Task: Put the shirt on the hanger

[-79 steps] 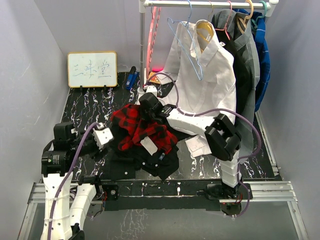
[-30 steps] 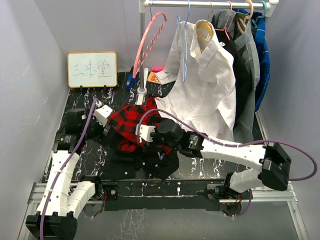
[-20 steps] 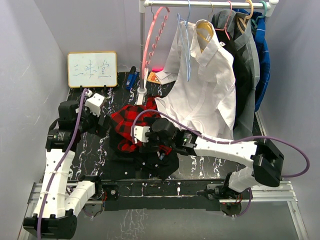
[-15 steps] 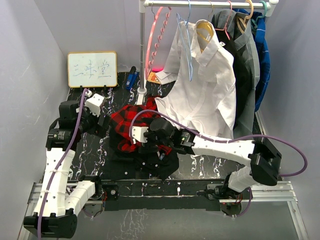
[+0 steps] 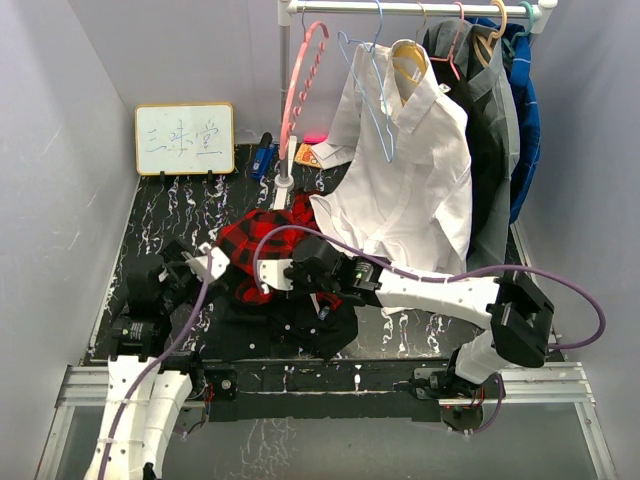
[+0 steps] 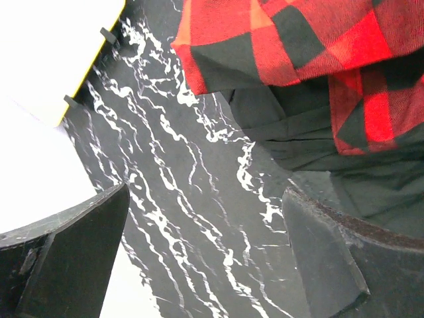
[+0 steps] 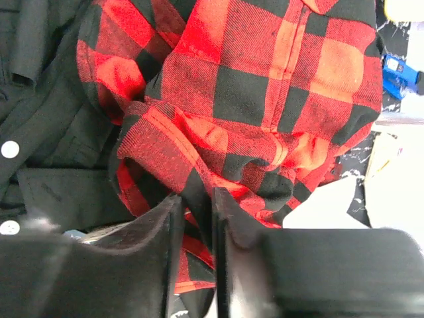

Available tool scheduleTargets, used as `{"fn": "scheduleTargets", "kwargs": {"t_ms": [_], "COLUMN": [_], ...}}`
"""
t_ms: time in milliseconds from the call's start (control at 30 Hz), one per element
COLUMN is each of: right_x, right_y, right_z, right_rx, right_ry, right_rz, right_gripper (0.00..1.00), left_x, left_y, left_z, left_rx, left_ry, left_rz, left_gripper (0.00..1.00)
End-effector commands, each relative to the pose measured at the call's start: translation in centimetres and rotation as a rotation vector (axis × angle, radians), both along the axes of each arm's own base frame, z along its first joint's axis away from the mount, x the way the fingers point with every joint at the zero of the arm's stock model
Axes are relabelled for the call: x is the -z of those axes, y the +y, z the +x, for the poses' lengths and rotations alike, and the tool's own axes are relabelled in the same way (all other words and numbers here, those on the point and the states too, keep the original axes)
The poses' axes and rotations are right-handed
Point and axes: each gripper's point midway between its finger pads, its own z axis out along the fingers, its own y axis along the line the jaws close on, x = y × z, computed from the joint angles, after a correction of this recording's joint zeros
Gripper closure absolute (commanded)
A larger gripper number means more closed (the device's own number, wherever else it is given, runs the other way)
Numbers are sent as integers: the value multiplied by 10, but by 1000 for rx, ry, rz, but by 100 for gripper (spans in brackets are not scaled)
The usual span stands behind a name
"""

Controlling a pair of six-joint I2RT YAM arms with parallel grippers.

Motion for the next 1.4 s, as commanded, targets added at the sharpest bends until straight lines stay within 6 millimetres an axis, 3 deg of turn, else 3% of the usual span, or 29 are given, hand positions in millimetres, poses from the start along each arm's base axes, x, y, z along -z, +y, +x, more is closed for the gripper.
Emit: {"fn": "scheduleTargets", "kwargs": {"t_ms": [0,33,267,433,567,767,1000,1233,1300,1367], "right_x": [-53,-59,-90,-85,-84,-89,-101,-99,-99,-99], "right_y": [16,16,3,-13,-22,-39,-43,-39,-37,-37], "right_z": [19,23,37,40,43,62,72,72,71,72], "right_rx": [2,10,37,63,85,136,138,126,122,126], "right_ry": [-96,-105,-137,-137,-143,-159,-176,-162,-156,-154], "right_rz": [101,117,207,205,219,261,324,355,365,373], "right_gripper": [94,100,100,100,100,100,100,100,100,100], "left_x": [-16,-15,-22,-21,-11,4,18,23,26,30], "left_y": [-10,-14,-46,-59,-62,-68,-69,-81,-86,-91], "left_z": [20,21,36,46,54,53,59,69,72,74], "left_rx": [223,254,471,551,591,659,687,714,726,742], "left_ry": [-205,-214,-355,-313,-265,-185,-149,-130,-127,-116], "left_rz": [202,213,240,200,197,193,200,193,204,216], "left_gripper": [3,3,4,6,14,20,50,41,43,53]}}
